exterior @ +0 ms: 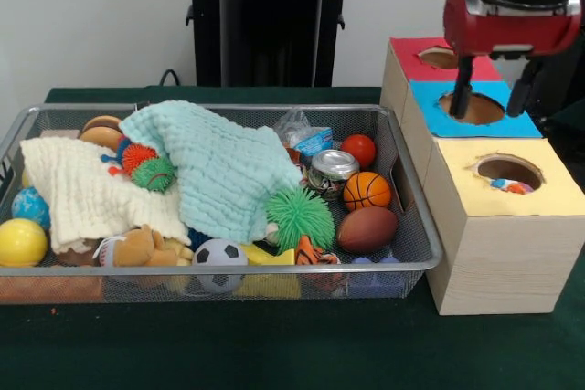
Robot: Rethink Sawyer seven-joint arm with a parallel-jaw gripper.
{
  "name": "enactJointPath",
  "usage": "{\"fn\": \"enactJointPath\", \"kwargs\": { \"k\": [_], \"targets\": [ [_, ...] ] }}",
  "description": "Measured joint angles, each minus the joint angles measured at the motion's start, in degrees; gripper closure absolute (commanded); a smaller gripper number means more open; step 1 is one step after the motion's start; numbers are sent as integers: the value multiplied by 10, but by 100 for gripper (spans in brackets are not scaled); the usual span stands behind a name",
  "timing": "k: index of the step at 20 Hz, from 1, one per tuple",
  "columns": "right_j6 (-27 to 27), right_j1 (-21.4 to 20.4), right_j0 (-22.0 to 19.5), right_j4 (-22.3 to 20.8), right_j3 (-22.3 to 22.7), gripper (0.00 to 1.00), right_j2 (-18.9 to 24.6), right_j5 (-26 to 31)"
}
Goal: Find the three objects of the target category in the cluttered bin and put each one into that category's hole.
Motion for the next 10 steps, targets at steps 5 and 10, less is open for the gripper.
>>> {"fn": "enactJointPath", "kwargs": {
  "k": [5, 10],
  "targets": [
    [-1, -18, -47, -25, 0, 0, 14, 0],
    [-15, -15, -114, -70, 0, 0, 39, 0]
  ]
}}
